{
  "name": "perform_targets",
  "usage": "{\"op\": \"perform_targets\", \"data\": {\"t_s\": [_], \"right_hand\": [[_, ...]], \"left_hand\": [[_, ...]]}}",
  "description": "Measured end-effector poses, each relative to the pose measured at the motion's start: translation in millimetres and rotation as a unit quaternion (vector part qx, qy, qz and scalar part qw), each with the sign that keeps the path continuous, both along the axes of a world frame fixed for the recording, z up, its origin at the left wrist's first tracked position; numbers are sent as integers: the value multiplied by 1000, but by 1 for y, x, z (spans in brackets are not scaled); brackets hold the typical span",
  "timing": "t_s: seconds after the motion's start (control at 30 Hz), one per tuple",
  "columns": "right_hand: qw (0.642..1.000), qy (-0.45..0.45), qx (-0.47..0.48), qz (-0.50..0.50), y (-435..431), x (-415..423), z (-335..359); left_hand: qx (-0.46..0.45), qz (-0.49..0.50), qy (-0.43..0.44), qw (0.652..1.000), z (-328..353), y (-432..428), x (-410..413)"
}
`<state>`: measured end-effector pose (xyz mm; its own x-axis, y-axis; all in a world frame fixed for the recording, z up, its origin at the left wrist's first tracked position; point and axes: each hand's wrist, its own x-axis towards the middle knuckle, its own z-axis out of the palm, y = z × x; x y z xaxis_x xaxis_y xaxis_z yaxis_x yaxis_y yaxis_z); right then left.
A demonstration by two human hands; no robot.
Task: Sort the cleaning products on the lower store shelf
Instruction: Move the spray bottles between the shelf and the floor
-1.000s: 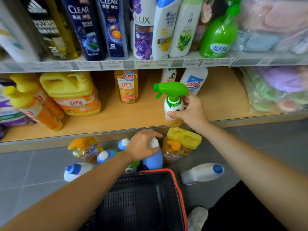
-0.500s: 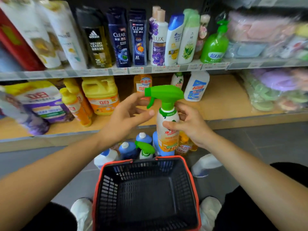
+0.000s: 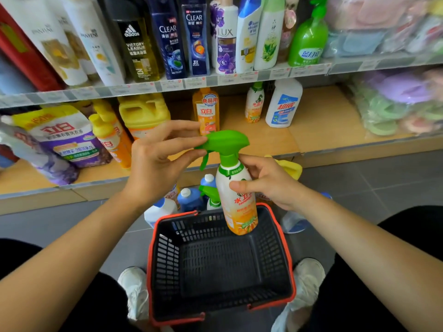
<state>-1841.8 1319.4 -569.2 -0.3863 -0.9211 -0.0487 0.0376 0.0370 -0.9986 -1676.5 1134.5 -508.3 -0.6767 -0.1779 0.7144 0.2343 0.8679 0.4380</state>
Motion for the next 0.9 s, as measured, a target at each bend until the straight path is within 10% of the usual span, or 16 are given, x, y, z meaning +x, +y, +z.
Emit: {"op": "perform_targets", "data": {"t_s": [0.37, 0.9], "right_hand": [[1000, -7, -7, -7, 0, 2, -6], [999, 21, 11, -29, -8, -1, -5]], "left_hand": [[305, 22, -69, 949, -6, 10, -10], [376, -16, -154, 914, -15, 14, -17]]}}
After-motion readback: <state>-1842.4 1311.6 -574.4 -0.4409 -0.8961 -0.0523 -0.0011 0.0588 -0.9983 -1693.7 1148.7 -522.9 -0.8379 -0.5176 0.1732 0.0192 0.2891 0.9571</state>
